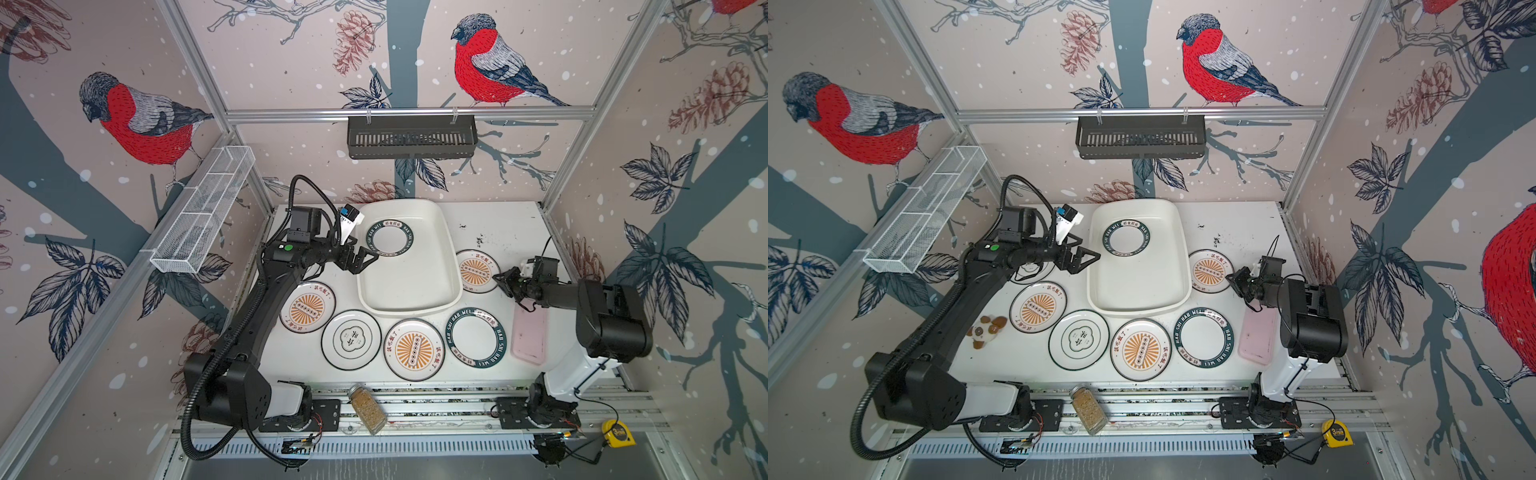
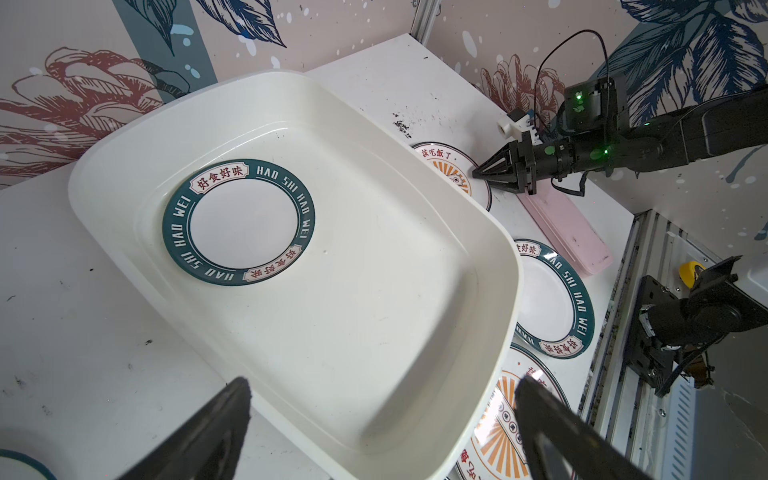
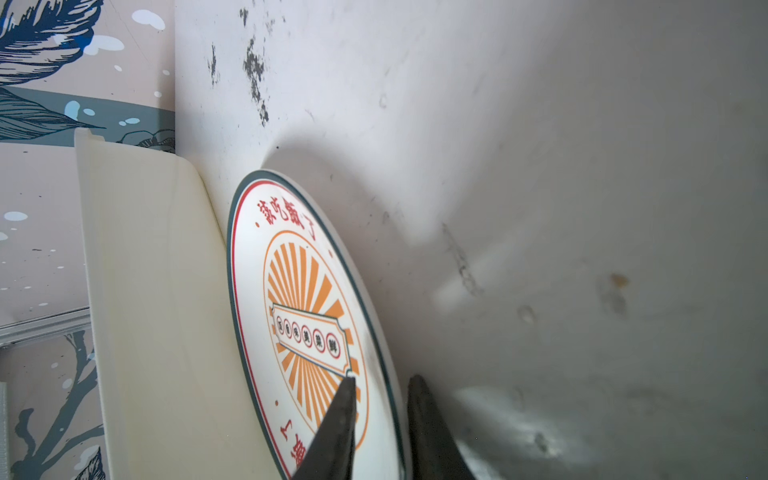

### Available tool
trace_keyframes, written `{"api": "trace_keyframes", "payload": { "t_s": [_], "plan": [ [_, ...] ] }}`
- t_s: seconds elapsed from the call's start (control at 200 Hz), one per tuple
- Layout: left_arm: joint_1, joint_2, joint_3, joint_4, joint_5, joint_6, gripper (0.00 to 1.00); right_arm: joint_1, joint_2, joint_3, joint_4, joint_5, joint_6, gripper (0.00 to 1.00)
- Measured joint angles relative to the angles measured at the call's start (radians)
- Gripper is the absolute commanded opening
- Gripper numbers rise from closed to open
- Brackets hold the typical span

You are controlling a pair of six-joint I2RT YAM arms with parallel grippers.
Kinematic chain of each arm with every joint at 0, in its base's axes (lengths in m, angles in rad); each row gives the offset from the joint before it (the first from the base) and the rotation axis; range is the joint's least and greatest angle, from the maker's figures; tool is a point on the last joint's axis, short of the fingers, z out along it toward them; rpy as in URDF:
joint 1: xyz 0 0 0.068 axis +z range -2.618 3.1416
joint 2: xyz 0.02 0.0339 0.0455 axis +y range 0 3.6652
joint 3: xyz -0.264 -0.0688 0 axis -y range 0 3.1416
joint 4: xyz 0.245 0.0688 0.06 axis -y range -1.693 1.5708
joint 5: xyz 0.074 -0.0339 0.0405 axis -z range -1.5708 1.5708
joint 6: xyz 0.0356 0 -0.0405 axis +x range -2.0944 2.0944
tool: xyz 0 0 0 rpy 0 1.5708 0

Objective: Place the plates into the plastic bin on the countertop
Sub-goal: 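Close the right gripper on the plate edge and tilt the plate upright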

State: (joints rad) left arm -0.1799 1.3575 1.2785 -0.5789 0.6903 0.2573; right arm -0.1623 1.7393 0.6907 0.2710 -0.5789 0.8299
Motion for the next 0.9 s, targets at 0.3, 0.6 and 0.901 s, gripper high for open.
{"api": "trace_keyframes", "payload": {
  "t_s": [0.3, 0.6, 0.901],
  "plan": [
    [0.0, 0.011, 0.0, 0.002, -0.006, -0.01, 0.98, -0.015, 0.023, 0.01, 0.008, -0.024, -0.018, 0.16],
    [0.0, 0.016, 0.0, 0.008, -0.006, -0.014, 0.98, -0.017, 0.023, 0.029, 0.033, -0.054, -0.021, 0.04],
    [0.0, 0.016, 0.0, 0.011, -0.006, -0.014, 0.98, -0.028, -0.002, 0.042, 0.002, -0.037, -0.018, 0.02]
  ]
}}
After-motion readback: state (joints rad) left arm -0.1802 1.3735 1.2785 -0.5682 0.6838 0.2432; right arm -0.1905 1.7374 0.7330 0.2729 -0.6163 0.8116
